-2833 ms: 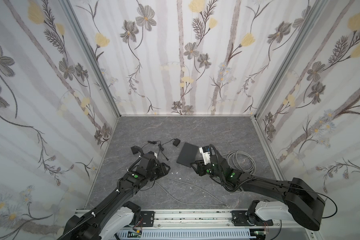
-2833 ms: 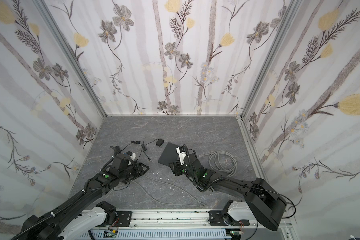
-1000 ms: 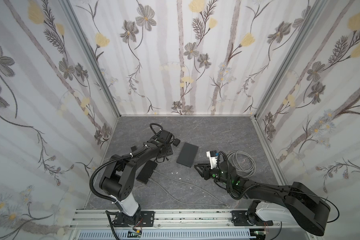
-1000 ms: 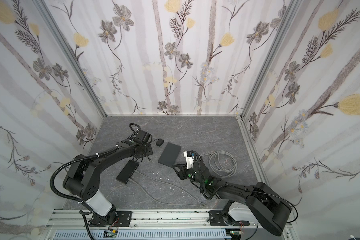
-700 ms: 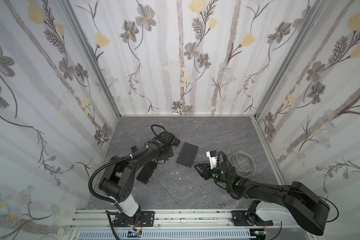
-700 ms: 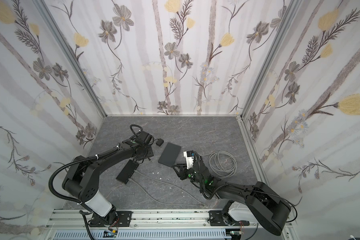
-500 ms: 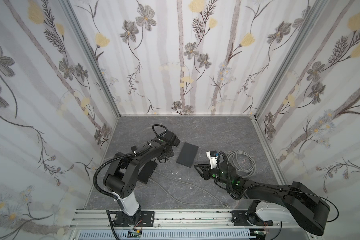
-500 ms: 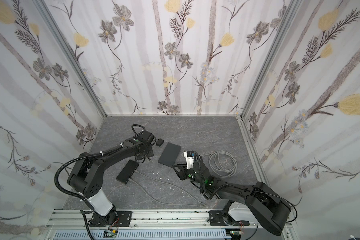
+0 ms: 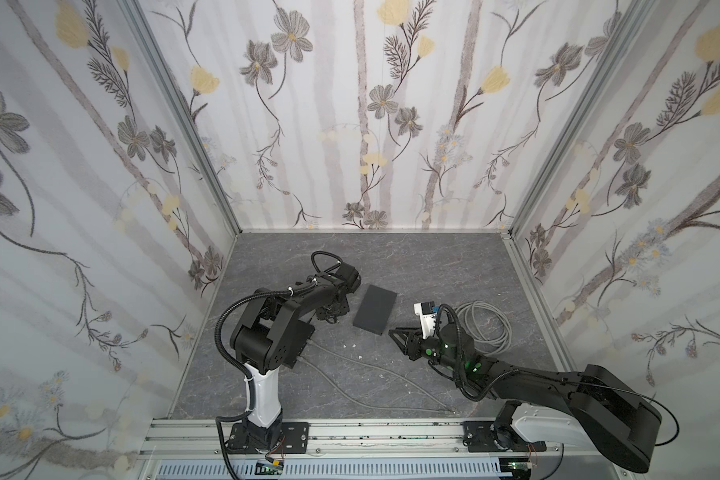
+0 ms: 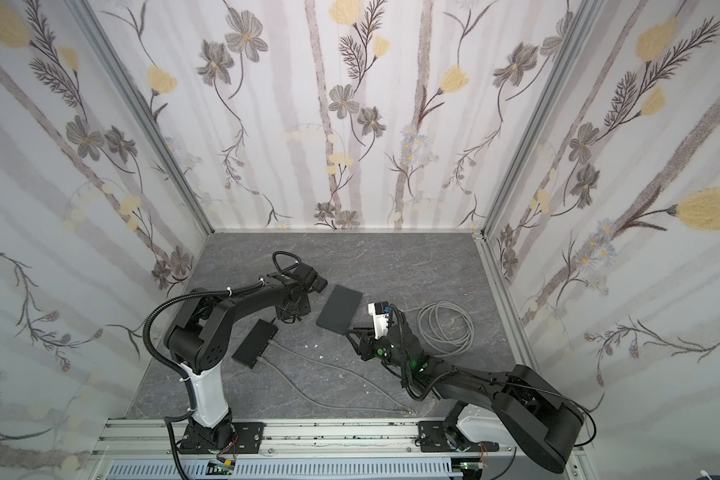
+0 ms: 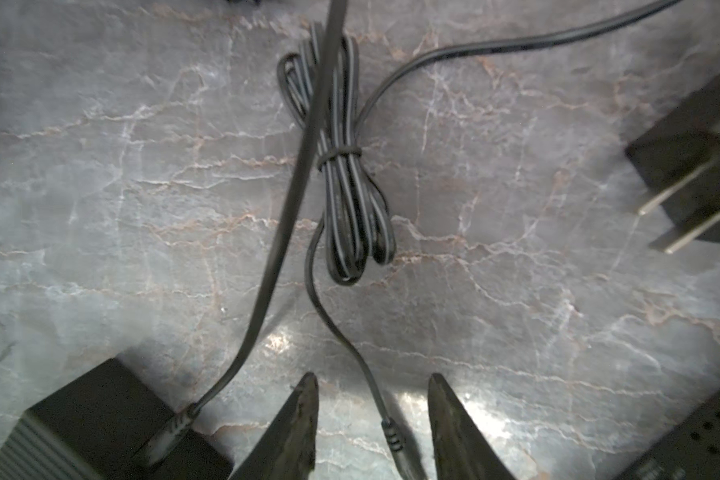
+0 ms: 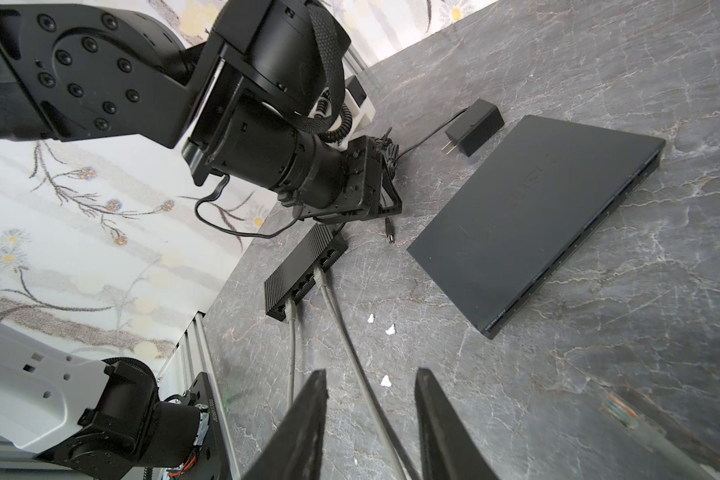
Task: Insert the plug into the switch port
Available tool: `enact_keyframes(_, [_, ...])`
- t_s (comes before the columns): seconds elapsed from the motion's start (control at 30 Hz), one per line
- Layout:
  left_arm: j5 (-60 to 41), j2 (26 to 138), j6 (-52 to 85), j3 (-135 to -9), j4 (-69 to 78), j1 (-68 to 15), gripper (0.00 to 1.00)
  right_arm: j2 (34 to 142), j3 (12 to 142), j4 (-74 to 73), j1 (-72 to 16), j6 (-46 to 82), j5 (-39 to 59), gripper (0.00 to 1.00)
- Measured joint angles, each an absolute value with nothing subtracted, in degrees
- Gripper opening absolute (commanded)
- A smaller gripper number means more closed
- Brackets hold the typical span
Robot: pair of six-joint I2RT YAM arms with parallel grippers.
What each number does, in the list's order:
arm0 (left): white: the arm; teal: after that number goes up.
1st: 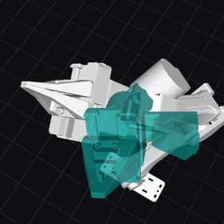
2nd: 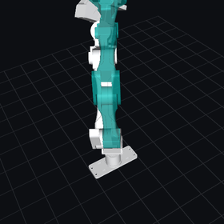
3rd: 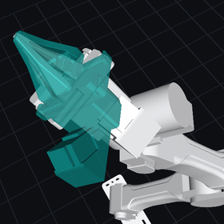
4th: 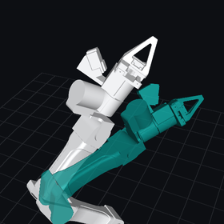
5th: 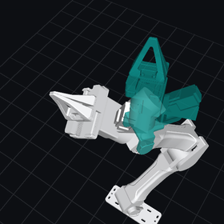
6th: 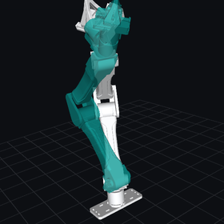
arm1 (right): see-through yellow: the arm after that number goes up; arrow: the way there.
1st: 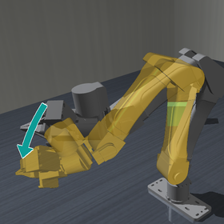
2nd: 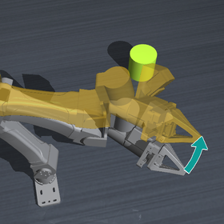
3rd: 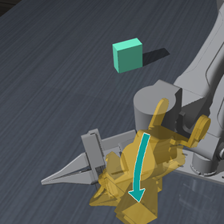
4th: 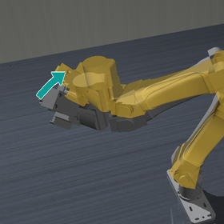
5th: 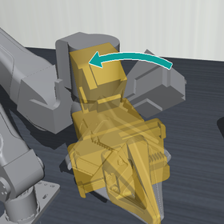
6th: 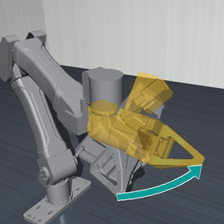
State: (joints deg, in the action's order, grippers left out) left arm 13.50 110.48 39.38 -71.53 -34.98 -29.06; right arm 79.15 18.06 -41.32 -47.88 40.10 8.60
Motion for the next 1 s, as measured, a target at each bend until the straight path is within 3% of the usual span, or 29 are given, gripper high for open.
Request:
enact_keyframes(0.13, [13.47,110.59,39.42,-71.53,-34.94,-29.06,0.40,79.15,18.04,-41.34,-47.88,40.10,8.62,0.37])
enact_keyframes(0.33, [13.19,109.86,39.33,-70.61,-34.57,-29.04,0.16,79.22,18.04,-41.34,-47.88,40.14,8.62,0.37])
enact_keyframes(0.57, [11.53,108.68,38.72,-69.58,-33.74,-28.08,0.11,79.37,18.04,-41.32,-47.88,40.27,8.62,0.37])
enact_keyframes(0.67, [11.07,106.59,37.76,-68.77,-33.28,-27.62,0.00,79.37,18.06,-41.32,-47.88,40.27,8.62,0.37])
enact_keyframes(0.97, [10.04,97.86,36.38,-66.41,-32.27,-27.27,0.00,79.48,18.09,-41.32,-47.88,40.29,8.62,0.37])
enact_keyframes(1.0, [9.89,96.92,36.36,-65.89,-32.14,-27.27,0.08,79.48,18.09,-41.30,-47.88,40.29,8.60,0.37])
